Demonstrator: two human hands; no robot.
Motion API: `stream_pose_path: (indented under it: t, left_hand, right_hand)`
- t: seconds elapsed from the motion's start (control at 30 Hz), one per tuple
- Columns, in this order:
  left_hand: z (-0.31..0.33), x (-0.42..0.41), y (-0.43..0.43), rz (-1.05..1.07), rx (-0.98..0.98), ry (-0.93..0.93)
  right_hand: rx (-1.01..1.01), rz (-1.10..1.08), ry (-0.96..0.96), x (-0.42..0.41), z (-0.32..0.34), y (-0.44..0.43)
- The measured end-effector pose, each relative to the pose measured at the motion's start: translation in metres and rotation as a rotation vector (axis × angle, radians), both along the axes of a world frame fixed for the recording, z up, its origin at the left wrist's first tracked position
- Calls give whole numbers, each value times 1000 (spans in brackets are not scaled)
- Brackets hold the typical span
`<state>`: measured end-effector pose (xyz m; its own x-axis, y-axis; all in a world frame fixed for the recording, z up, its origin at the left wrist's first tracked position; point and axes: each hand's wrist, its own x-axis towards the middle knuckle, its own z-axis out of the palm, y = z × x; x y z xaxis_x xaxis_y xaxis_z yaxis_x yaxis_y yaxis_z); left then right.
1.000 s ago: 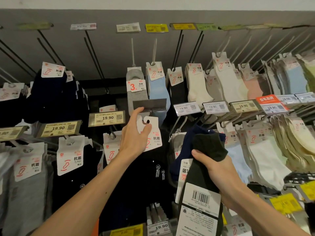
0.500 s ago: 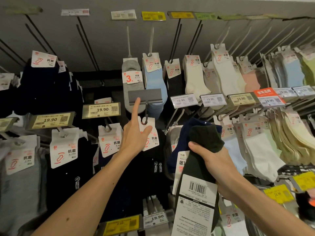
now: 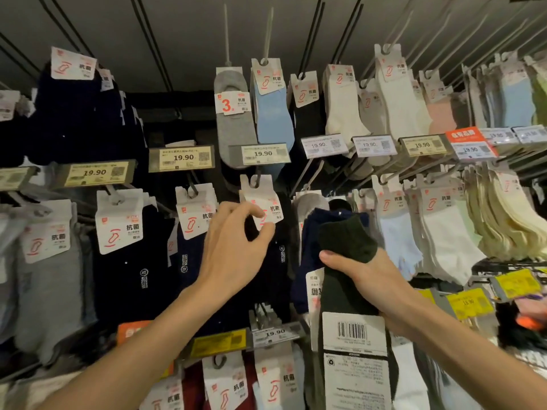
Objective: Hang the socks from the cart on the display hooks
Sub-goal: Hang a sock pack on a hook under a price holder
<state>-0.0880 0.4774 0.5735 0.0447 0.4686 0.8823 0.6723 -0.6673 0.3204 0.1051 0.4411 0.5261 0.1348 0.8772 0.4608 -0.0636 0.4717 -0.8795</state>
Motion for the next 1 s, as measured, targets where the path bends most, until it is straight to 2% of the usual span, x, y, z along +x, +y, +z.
stream_pose_path:
  t: [0.07, 0.13, 0.2, 0.37, 0.43, 0.53, 0.67, 0.73, 0.9, 1.0]
  left_hand:
    - [-20, -3, -19, -174, -101, -40]
    - [-39, -3, -37, -375, -286, -70]
    - [-58, -1, -48, -472, -419, -87]
    - [-80, -9, -46, -425, -480, -158]
    - [-82, -11, -51, -399, -548, -158]
    - [-79, -13, -63, -382, -633, -150]
    - [-84, -17, -62, -313, -563, -77]
    - [-86, -19, -58, -313, -556, -168]
    - [-75, -35, -60, -551, -760, -538]
    - [-70, -43, -59, -615, -790, -649]
  right_hand:
    - [17, 20, -76, -9, -8, -2]
    - [64, 50, -138, -20, -15, -3]
    - [106, 83, -175, -34, -22, -5]
    - [73, 116, -158, -54, -30, -4]
    - [10, 198, -153, -59, -31, -3]
    - [-97, 354, -32, -66, -29, -9]
    - [-152, 439, 4, -74, -21, -16]
    - [-152, 414, -4, -77, -21, -15]
    - [-95, 280, -22, -77, -28, -13]
    - [-97, 273, -38, -78, -34, -18]
